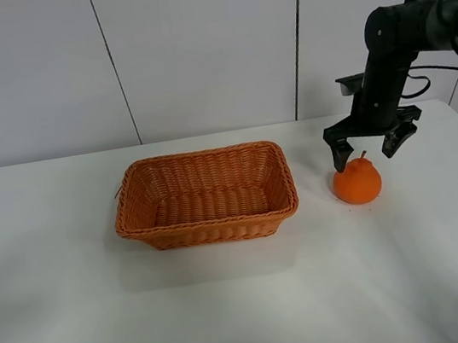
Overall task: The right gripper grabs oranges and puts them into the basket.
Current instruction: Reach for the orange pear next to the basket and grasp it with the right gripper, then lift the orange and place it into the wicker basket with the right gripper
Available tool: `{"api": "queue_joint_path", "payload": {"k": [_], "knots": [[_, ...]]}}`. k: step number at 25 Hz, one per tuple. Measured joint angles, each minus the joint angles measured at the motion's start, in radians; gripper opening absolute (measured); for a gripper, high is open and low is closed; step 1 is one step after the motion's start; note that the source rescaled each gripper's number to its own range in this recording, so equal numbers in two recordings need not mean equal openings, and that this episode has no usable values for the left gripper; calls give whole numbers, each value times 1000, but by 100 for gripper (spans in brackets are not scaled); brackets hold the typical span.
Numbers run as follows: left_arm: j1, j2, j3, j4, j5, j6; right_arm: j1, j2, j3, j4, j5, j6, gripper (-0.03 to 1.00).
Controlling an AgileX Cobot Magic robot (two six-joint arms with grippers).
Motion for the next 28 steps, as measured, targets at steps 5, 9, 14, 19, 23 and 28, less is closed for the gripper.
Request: {"api": "queue_joint_path", "payload": {"k": [5, 9, 14, 19, 23, 28], "knots": [[0, 0, 0, 0, 0, 0, 0, 65, 0, 1, -21, 0, 100], [0, 0, 0, 0, 0, 0, 0, 103, 0, 0, -51, 3, 100], [0, 0, 0, 0, 0, 0, 0, 125, 0, 0, -92, 7, 100], [0, 0, 0, 0, 0, 0, 0, 152, -1, 7, -89, 7, 100], [0, 0, 0, 0, 0, 0, 0, 155, -2, 8, -88, 7, 72], [0, 0, 0, 0, 0, 0, 0, 140, -23, 1, -56, 7, 0]]}}
